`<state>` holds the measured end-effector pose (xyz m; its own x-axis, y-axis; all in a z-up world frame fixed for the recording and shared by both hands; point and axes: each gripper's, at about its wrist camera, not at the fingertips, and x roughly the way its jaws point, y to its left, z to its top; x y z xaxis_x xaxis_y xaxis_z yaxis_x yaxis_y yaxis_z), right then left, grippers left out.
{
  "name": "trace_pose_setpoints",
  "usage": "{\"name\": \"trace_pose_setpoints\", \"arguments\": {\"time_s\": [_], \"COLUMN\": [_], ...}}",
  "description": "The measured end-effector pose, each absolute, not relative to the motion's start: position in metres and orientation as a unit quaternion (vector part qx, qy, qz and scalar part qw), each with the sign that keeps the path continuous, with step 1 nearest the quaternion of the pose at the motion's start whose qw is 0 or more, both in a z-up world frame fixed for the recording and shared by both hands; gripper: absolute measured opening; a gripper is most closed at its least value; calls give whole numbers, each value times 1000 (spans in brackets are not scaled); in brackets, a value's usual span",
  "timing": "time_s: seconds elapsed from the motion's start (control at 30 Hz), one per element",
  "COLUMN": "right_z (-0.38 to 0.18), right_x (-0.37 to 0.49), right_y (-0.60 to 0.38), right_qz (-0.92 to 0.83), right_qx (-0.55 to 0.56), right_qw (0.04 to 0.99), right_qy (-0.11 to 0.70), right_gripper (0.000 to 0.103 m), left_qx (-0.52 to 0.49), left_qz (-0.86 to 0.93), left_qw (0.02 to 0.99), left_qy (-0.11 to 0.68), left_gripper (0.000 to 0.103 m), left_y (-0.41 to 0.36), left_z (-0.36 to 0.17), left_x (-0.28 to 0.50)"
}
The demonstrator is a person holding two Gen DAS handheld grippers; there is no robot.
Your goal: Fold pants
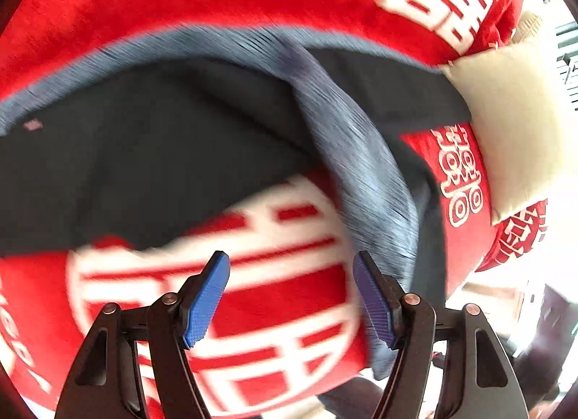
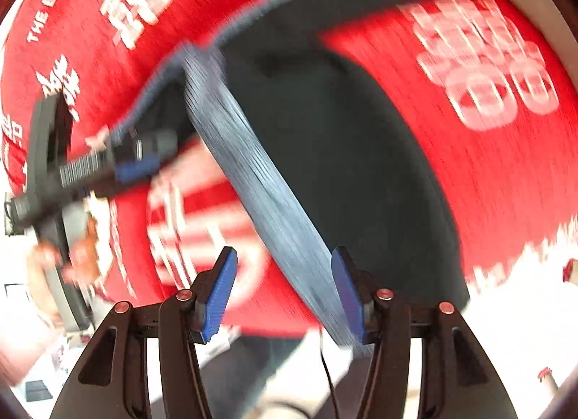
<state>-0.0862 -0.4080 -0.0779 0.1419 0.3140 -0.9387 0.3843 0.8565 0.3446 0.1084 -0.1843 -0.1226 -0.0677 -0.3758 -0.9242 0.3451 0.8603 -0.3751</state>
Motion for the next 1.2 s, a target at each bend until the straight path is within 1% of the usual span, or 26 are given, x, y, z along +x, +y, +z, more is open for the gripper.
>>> {"name": "trace_pose_setpoints", "arguments": {"time_s": [0.13, 0.23, 0.43, 0.53, 0.57, 0.6, 0.63, 0.67, 0.7, 0.73, 0.77, 0.83, 0.87, 0.9, 1.07, 1.2], "right_z": [-108, -133, -162, -166, -167, -165, -164, -163, -163, -160, -155, -129, -118, -105, -42, -13], "right_x": [-140, -163, -188, -187, -184, -183, -180, -180, -178, -179, -178, -174, -173, -169, -131, -91], "right_y": [-433, -445, -447, -445, -441, -439, -438, -437, -436, -435, -435, -442, -446, -451, -492, -531], "right_qz": [-9, -8, -14, -22, -21, -20, -21, -22, -25, -31, -32, -24, -20, -16, -6, -6], "right_qx": [301, 337, 398, 426, 438, 446, 449, 448, 449, 450, 457, 460, 455, 452, 417, 386], "right_qw": [658, 629, 623, 642, 649, 655, 660, 660, 659, 659, 663, 678, 686, 695, 740, 766], "right_qy": [690, 701, 673, 637, 622, 609, 602, 602, 603, 602, 592, 573, 567, 560, 528, 514], "right_gripper": [58, 58, 58, 58, 55, 47, 41, 24, 3, 3, 3, 3, 3, 3, 3, 3], "left_qx": [-7, 9, 43, 61, 68, 68, 64, 62, 60, 56, 49, 33, 24, 15, -24, -32], "left_qz": [-251, -241, -242, -253, -259, -266, -274, -280, -288, -301, -309, -324, -333, -342, -353, -342], "left_qw": [678, 679, 674, 678, 680, 680, 679, 678, 677, 672, 664, 662, 662, 661, 671, 684], "left_qy": [691, 693, 697, 687, 683, 680, 678, 677, 674, 675, 679, 675, 671, 668, 652, 643], "left_gripper": [72, 72, 72, 72, 72, 72, 71, 66, 45, 31, 20, 20, 14, 11, 11, 11], "left_y": [-212, -226, -244, -247, -248, -249, -248, -248, -249, -253, -254, -255, -253, -252, -248, -258], "left_z": [-132, -137, -156, -159, -158, -157, -157, -157, -156, -156, -154, -145, -137, -128, -95, -85], "left_x": [88, 77, 76, 74, 73, 73, 73, 73, 73, 73, 74, 77, 78, 80, 100, 120]}}
